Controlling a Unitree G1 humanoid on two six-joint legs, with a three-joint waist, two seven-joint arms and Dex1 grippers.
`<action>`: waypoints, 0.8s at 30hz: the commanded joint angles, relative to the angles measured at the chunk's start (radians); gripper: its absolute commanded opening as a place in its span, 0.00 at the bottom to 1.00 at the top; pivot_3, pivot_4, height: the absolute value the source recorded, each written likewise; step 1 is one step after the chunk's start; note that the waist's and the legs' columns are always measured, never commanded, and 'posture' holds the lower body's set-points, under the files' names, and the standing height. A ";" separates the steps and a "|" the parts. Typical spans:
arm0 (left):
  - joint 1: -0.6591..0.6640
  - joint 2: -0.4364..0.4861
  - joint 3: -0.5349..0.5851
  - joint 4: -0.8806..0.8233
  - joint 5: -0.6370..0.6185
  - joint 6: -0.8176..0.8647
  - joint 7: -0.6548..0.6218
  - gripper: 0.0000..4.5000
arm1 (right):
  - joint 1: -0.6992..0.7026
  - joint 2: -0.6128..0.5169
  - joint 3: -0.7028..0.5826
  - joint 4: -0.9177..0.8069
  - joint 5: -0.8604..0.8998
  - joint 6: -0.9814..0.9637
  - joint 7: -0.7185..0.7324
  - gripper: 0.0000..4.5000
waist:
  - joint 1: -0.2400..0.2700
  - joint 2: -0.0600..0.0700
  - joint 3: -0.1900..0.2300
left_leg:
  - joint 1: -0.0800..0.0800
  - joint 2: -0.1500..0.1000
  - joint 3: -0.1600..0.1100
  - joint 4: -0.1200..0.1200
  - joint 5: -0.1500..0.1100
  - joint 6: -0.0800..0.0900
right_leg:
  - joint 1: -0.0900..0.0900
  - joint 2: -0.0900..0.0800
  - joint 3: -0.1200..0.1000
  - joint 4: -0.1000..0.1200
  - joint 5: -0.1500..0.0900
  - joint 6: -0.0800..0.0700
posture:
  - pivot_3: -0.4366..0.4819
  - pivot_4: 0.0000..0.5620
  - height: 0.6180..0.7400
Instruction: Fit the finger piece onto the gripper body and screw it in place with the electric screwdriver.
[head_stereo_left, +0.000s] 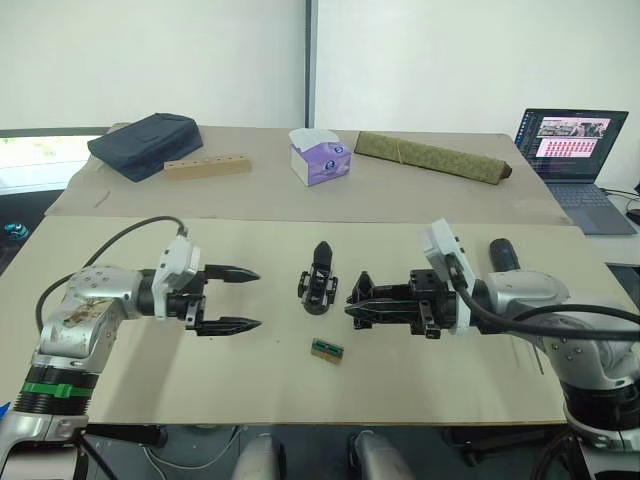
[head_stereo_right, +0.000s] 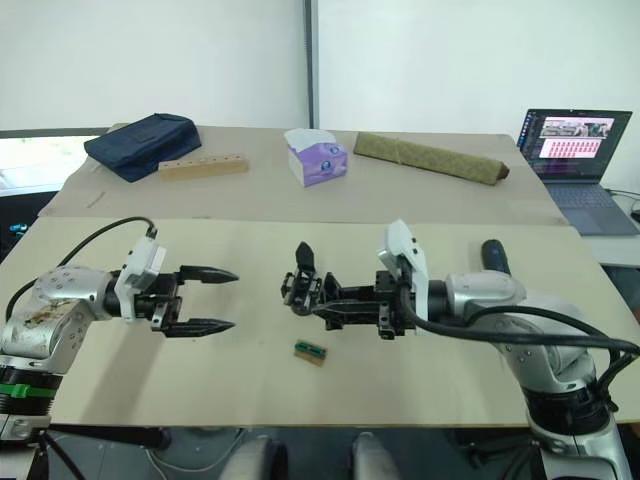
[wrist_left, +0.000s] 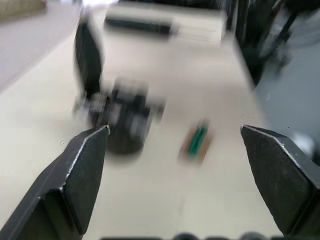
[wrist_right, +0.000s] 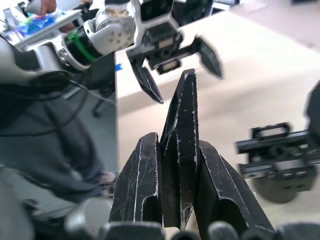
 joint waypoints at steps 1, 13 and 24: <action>-0.019 -0.045 -0.031 0.103 0.061 -0.052 0.015 1.00 | 0.014 0.062 0.020 0.059 -0.115 -0.267 0.075 0.10 | 0.000 0.000 0.000 | 0.000 0.000 0.000 0.000 0.000 0.000 | 0.000 0.000 0.000 0.000 0.000 0.000 | 0.48 0.27 1.00; -0.267 -0.335 -0.169 0.541 0.273 -0.324 0.070 1.00 | 0.011 0.142 0.074 0.208 -0.225 -0.489 0.163 0.10 | 0.011 -0.001 0.000 | -0.001 -0.001 0.000 0.003 0.000 0.000 | 0.000 0.001 -0.001 0.002 0.001 0.001 | 0.48 0.27 1.00; -0.416 -0.470 -0.178 0.790 0.334 -0.431 0.051 1.00 | 0.077 0.146 0.086 0.160 -0.239 -0.497 0.123 0.10 | 0.003 -0.001 0.000 | -0.002 -0.001 -0.001 0.004 0.000 0.001 | 0.001 0.001 -0.001 0.002 0.001 0.002 | 0.48 0.27 1.00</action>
